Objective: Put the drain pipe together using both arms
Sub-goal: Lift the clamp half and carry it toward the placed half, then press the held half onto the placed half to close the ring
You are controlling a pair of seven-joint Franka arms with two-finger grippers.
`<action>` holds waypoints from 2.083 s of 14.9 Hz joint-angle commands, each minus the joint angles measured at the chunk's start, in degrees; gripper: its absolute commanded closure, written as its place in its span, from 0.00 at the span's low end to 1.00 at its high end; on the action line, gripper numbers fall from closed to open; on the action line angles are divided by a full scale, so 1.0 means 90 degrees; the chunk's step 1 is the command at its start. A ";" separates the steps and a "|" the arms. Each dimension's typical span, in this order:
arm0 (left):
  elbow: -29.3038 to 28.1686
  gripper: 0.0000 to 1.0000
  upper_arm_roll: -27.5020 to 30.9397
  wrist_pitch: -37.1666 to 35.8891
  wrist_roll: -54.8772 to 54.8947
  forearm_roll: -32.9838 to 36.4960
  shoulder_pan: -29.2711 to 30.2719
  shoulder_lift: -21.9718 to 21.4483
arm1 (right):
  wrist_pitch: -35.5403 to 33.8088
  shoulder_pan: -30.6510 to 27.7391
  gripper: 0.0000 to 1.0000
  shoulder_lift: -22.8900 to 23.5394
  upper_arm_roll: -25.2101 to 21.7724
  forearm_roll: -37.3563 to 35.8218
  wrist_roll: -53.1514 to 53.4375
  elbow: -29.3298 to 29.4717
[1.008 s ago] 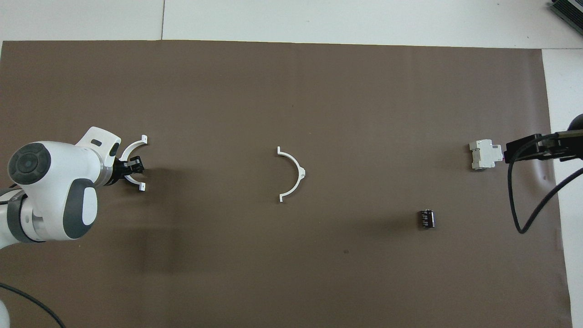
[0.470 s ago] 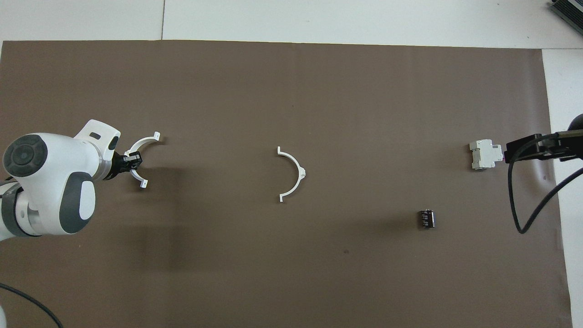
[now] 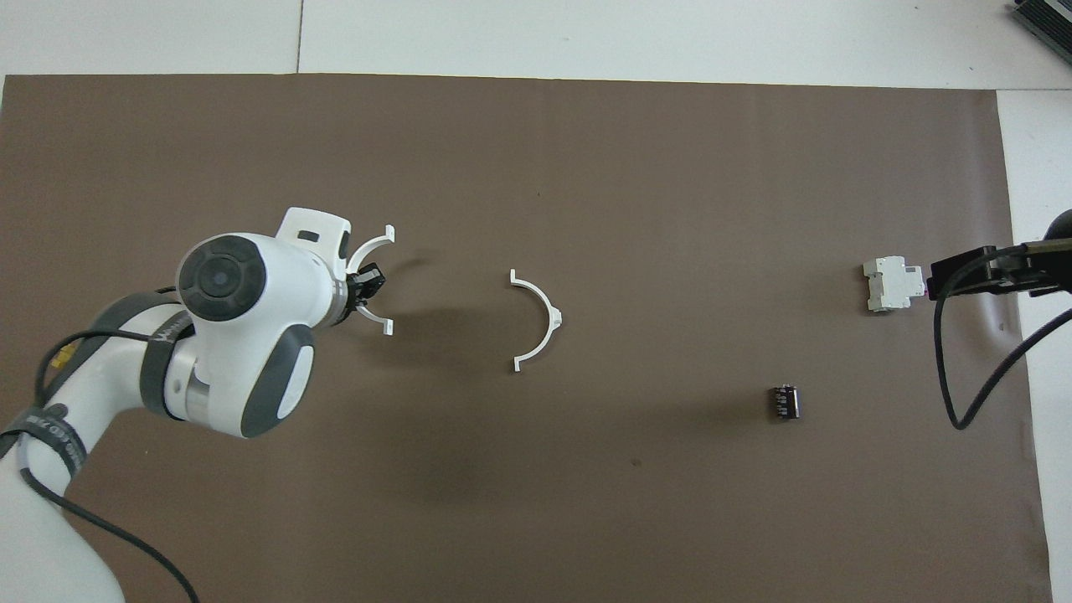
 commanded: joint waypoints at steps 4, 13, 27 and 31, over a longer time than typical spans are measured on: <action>0.0938 1.00 0.0144 -0.0521 -0.2385 0.0634 -0.1397 0.0586 | -0.0059 -0.0077 0.00 -0.0006 0.0016 0.0059 -0.0192 0.0045; 0.1656 1.00 0.0144 -0.1030 -0.2721 0.1025 -0.1644 0.1391 | -0.0059 -0.0077 0.00 -0.0006 0.0025 0.0059 -0.0192 0.0045; 0.1021 1.00 0.0124 -0.0962 -0.2672 0.1055 -0.1936 0.1108 | -0.0059 -0.0077 0.00 -0.0006 0.0016 0.0059 -0.0192 0.0045; 0.0592 1.00 0.0144 -0.0124 -0.3003 0.1055 -0.2073 0.1078 | -0.0059 -0.0077 0.00 -0.0006 0.0016 0.0059 -0.0192 0.0045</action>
